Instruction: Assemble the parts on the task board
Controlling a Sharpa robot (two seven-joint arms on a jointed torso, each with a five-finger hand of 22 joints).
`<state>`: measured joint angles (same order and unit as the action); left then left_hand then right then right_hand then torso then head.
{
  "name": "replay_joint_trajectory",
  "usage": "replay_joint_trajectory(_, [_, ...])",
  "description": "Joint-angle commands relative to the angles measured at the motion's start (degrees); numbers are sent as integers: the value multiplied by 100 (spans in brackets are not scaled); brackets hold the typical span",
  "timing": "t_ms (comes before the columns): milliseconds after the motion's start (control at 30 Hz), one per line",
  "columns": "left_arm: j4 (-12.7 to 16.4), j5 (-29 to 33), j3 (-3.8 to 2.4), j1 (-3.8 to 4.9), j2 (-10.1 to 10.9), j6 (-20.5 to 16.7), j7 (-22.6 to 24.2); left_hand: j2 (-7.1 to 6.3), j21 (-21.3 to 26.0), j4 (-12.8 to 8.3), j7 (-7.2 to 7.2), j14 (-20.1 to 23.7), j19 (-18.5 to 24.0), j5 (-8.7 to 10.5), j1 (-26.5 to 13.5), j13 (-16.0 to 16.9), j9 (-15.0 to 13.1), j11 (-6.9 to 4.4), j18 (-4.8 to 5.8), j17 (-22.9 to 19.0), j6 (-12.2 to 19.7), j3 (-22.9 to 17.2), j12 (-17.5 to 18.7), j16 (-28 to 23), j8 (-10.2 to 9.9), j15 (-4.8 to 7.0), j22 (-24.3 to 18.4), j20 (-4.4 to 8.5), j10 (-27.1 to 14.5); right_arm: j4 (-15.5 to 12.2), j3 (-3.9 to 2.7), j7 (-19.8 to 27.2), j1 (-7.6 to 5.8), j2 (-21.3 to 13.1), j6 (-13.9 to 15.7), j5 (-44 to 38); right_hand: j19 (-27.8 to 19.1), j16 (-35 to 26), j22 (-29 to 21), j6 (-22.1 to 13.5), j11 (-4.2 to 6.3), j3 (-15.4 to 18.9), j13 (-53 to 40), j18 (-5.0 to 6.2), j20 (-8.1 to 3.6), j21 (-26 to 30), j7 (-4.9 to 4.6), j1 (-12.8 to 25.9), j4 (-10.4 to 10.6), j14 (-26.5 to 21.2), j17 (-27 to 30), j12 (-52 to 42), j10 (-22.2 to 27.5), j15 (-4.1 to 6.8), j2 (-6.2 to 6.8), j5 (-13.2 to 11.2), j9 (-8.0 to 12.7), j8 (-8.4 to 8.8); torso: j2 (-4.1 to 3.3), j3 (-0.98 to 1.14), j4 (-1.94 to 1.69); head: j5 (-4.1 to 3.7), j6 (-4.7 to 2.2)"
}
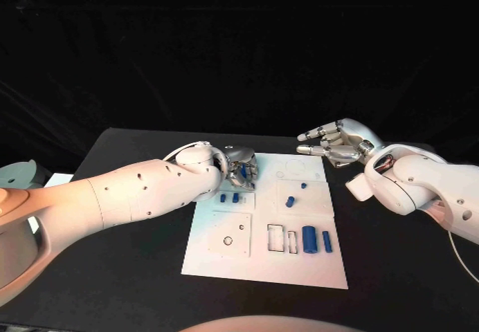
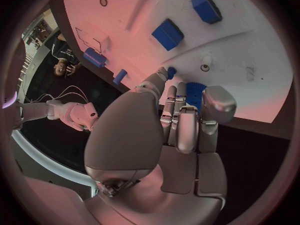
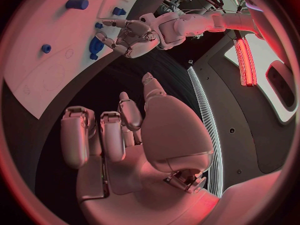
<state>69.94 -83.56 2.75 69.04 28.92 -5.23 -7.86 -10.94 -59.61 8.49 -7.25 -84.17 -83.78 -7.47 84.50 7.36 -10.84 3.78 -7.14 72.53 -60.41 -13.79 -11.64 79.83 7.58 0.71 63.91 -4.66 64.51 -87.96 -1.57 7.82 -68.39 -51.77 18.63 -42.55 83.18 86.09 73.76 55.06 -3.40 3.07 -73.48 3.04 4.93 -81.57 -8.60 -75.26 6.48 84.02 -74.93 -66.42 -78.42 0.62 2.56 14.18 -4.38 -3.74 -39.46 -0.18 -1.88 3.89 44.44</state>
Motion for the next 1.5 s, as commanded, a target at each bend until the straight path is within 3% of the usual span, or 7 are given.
replay_joint_trajectory(33, [-25,-112,-1,-8,-32,191,-65,66,-29,-16,7,-246,-173,22,8,-19,14,3,109,-5,-59,-46,46,-15,-42,45,17,34,61,-4,0,51,4,7,-87,-10,-44,-18,-9,27,1,34,4,43,1,35,14,7,4,451,-919,10,20,36,-56,28,-6,-21,-3,1,4,1,5])
replay_joint_trajectory(333, [-86,-157,-1,-44,-86,280,-99,161,-93,-120,35,-260,-175,11,169,-111,87,-39,117,-18,-224,-393,155,12,-74,81,88,67,290,-9,0,49,4,9,-94,-11,-39,-13,1,29,1,37,-4,41,1,30,14,0,0,454,-927,-4,13,37,-65,32,-7,-22,0,4,0,-9,26])
replay_joint_trajectory(1133, [-140,-97,2,-86,-149,387,-69,129,-187,-213,75,-258,-166,20,42,-208,181,-82,132,-63,-440,-792,357,36,-131,118,203,98,570,-21,-1,41,4,11,-110,-17,-39,-13,1,29,1,37,-4,41,1,30,14,0,0,454,-927,-4,13,37,-65,32,-7,-22,1,8,5,-10,33])
replay_joint_trajectory(1367, [-116,11,1,-105,-114,104,6,181,-186,-343,84,-258,-160,21,-24,-229,214,-115,129,-77,-638,-1081,473,60,-135,145,224,123,792,-22,-1,43,4,10,-109,-17,-39,-13,1,29,1,37,-4,41,1,30,14,0,0,454,-927,-4,13,37,-65,32,-7,-22,2,6,4,-30,29])
replay_joint_trajectory(1500, [-41,200,-31,-111,-45,-142,55,198,-178,-376,75,-260,-160,16,-40,-231,221,-117,127,-75,-673,-1150,501,69,-139,146,222,127,830,-17,-1,43,4,11,-111,-17,-39,-13,1,29,1,37,-4,41,1,30,14,0,0,454,-927,-4,13,37,-65,32,-7,-22,6,2,1,-41,27])
